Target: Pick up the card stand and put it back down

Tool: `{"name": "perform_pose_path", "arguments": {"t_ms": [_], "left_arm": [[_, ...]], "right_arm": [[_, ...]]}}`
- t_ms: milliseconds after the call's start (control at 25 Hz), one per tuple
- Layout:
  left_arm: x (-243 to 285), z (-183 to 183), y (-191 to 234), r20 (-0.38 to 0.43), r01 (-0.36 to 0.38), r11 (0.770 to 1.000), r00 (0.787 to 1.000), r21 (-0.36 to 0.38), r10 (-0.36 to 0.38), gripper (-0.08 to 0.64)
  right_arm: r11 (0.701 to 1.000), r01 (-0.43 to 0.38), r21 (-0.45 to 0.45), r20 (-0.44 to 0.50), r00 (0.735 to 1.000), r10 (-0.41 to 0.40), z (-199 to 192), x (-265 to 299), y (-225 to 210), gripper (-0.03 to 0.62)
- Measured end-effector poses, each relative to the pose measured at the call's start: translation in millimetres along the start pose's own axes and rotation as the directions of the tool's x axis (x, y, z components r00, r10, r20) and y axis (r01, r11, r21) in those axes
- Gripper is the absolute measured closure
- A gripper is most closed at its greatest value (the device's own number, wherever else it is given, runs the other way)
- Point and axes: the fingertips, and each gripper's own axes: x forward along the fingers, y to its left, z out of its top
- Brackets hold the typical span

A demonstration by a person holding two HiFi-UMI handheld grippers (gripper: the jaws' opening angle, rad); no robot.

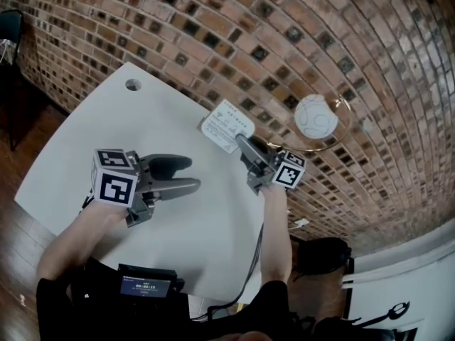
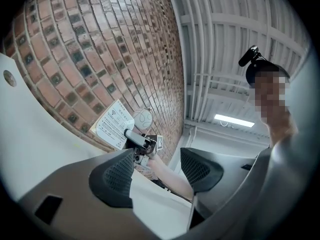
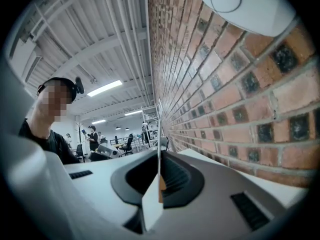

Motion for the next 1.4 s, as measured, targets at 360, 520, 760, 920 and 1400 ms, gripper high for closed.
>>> {"name": "perform_pose_path", "arguments": {"t_ms": [360, 520, 760, 920, 1400], "left_arm": [[4.3, 2.4, 15.5, -0.037, -0.008, 1.000, 0.999, -0.002, 0.008, 0.278], [3.5, 3.0, 23.0, -0.032, -0.009, 1.000, 0.999, -0.006, 0.008, 0.278], [3.7, -3.6, 30.0, -0.030, -0.003, 1.000, 1.000, -0.029, 0.002, 0.278], [0.5, -3.3, 33.8, -0.021, -0.009, 0.999, 1.000, -0.048, 0.008, 0.278], [-3.5, -3.2, 37.8, -0.013, -0.013, 0.998, 1.000, -0.064, 0.013, 0.278]], "right_arm": [[1.000, -0.012, -0.029, -0.037, 0.999, 0.010, -2.7, 19.2, -25.5, 0.568], [1.000, -0.001, -0.019, -0.048, 0.999, 0.000, -5.2, 20.0, -46.7, 0.568], [1.000, 0.006, 0.018, -0.045, 0.999, -0.005, -11.7, 22.8, -76.9, 0.568], [1.000, 0.006, 0.022, -0.054, 0.999, -0.005, -18.8, 26.4, -91.8, 0.568], [0.999, 0.001, 0.051, -0.090, 0.996, 0.004, -40.8, 40.2, -127.5, 0.568]]}}
